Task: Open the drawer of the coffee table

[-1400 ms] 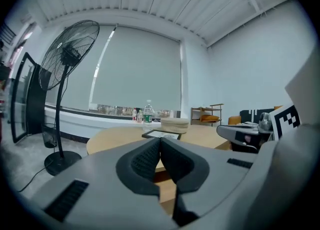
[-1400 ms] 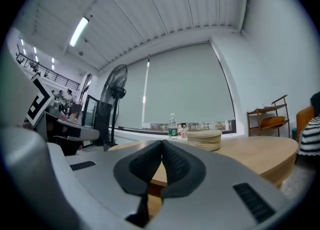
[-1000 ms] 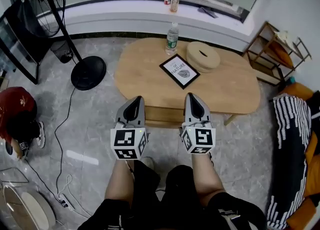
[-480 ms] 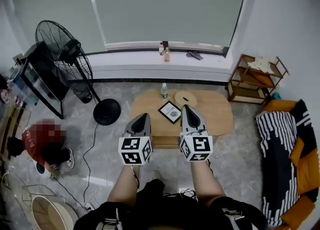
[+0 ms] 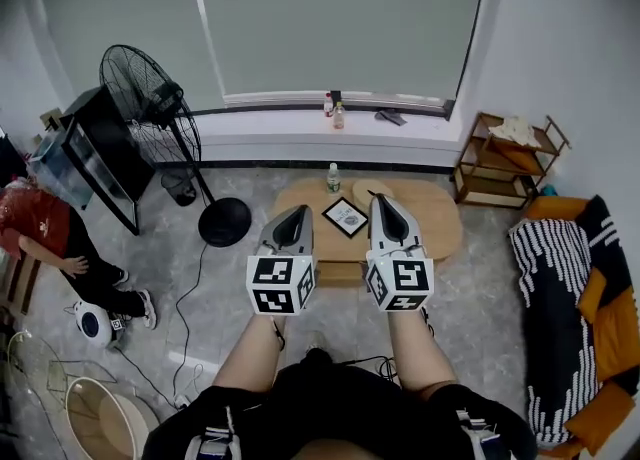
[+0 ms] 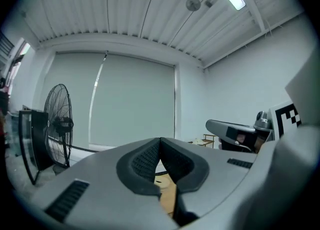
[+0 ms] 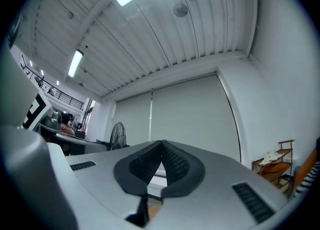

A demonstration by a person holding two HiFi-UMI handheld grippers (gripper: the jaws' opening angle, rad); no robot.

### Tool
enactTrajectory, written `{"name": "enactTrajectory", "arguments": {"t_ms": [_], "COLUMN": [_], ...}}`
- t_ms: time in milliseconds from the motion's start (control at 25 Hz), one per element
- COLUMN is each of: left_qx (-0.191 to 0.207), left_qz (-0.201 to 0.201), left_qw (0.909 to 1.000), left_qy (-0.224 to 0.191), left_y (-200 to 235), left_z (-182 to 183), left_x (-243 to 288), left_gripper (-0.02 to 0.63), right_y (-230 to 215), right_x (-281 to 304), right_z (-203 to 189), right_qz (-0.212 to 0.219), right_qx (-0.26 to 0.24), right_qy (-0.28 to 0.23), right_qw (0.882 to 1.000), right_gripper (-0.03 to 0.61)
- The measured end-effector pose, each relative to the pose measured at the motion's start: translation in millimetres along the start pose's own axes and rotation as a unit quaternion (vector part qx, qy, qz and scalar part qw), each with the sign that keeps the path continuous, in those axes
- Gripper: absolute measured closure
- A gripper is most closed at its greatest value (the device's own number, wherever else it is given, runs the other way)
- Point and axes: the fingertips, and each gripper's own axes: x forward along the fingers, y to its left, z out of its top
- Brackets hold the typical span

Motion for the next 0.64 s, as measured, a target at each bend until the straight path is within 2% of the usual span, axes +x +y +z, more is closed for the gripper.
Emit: {"name": "enactTrajectory", "arguments": {"t_ms": [120,440,640], "left_qx": [0.018,0.011,0.014], "left_qz": [0.001,-0.015,-0.01], "left_qw": [0.9998,0.9998,0.9997], "left_qy": [-0.006,-0.007,-0.016], "left_y": [2.3,-11.3,-10.8], "left_z": [2.3,1.9,6.0], "left_x": [-12.6,-25.2,-24.4], "left_gripper": [0.594,0.594,0.594], "right_y": [11.5,13.7,13.2], "right_x": [-8.7,-25.8,-26.6], "right_z": [6.5,15.7,19.1], "right_qz": [-0.004,-0.015,-0.017], "right_qx": [-0.003,-0.016,-0.021], "right_qy": [-0.007,-0.015,-0.02], "right_qw": [1.0,1.0,0.999], "right_gripper": [0.565,0.565,0.565]}}
